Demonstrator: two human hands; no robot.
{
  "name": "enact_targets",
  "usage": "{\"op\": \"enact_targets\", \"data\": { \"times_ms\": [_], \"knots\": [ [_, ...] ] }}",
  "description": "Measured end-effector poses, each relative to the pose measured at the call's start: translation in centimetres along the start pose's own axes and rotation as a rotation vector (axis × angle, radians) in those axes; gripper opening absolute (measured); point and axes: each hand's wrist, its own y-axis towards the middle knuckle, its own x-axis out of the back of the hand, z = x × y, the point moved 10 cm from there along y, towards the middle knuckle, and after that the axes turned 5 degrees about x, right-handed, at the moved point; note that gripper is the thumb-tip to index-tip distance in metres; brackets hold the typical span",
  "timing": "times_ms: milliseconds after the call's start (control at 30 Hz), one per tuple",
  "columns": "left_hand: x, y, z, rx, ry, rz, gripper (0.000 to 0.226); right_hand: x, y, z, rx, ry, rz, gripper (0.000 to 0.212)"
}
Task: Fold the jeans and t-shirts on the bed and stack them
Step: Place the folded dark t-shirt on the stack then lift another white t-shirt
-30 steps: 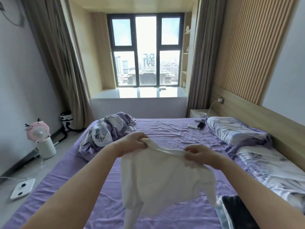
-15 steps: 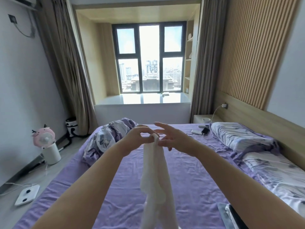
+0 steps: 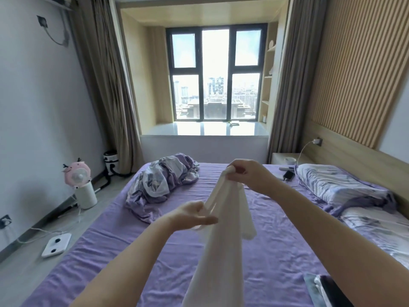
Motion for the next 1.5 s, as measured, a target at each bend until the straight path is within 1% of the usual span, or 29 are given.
{"op": "enact_targets", "data": {
  "times_ms": [67, 133, 167, 233, 267, 333, 400, 600, 700, 800, 833, 933, 1000, 1100, 1167, 1233, 1333, 1433, 1500],
  "knots": [
    [-0.3, 0.4, 1.6, 0.042, 0.220, -0.065, 0.024, 1.3, -0.1, 0.2, 0.049, -0.048, -0.053, 0.012],
    [-0.2, 0.5, 2.7, 0.079, 0.270, -0.109, 0.012, 2.9, -0.7, 0.1, 0.086, -0.107, -0.152, 0.011],
    [0.0, 0.4, 2.9, 0.086, 0.281, -0.129, 0.018, 3.6, -1.1, 0.1, 0.109, -0.130, -0.195, 0.011],
    [1.1, 0.4, 3.0, 0.083, 0.312, -0.194, 0.026, 4.1, -2.1, -0.5, 0.132, -0.131, -0.217, 0.008],
    [1.9, 0.4, 2.8, 0.075, 0.311, -0.241, 0.026, 4.1, -2.6, -1.2, 0.113, -0.118, -0.205, 0.006],
    [3.4, 0.1, 2.3, 0.062, 0.251, -0.325, 0.022, 4.3, -3.7, -2.9, 0.038, -0.125, -0.197, 0.010],
    [4.4, -0.2, 1.2, 0.031, 0.165, -0.359, 0.022, 4.9, -4.9, -4.4, -0.010, -0.151, -0.224, 0.013],
    [6.5, -1.1, -3.2, -0.100, 0.087, -0.458, 0.031, 7.0, -7.5, -5.9, -0.063, -0.116, -0.319, 0.014],
    [6.9, -1.8, -3.6, -0.107, 0.057, -0.429, 0.027, 8.0, -8.6, -6.5, -0.117, -0.105, -0.346, 0.014],
    [6.0, -3.0, -3.8, -0.117, 0.067, -0.336, 0.018, 8.3, -9.9, -6.3, -0.146, -0.135, -0.331, 0.016],
    [5.5, -3.4, -3.8, -0.123, 0.068, -0.303, 0.018, 8.1, -10.5, -5.9, -0.143, -0.141, -0.317, 0.017],
    [4.2, -5.1, -3.5, -0.125, 0.099, -0.249, 0.031, 7.1, -12.6, -4.4, -0.129, -0.154, -0.285, 0.018],
    [4.1, -6.4, -3.2, -0.131, 0.095, -0.256, 0.038, 6.6, -14.3, -3.4, -0.144, -0.167, -0.262, 0.016],
    [4.6, -9.1, -3.3, -0.164, 0.103, -0.324, 0.047, 6.0, -17.2, -1.4, -0.169, -0.191, -0.256, 0.013],
    [4.9, -11.3, -3.5, -0.200, 0.096, -0.366, 0.050, 5.6, -19.1, 0.5, -0.156, -0.203, -0.277, 0.012],
    [4.8, -13.6, -3.4, -0.216, 0.084, -0.355, 0.050, 5.0, -20.9, 2.1, -0.157, -0.216, -0.281, 0.014],
    [4.3, -16.5, -2.9, -0.236, 0.117, -0.291, 0.054, 3.5, -23.0, 3.3, -0.190, -0.238, -0.255, 0.014],
    [3.8, -17.6, -1.4, -0.190, 0.171, -0.209, 0.043, 2.0, -24.2, 3.7, -0.211, -0.248, -0.249, 0.013],
    [3.1, -17.6, -0.3, -0.166, 0.195, -0.144, 0.040, 0.4, -24.3, 3.3, -0.227, -0.255, -0.196, 0.013]
  ]
}}
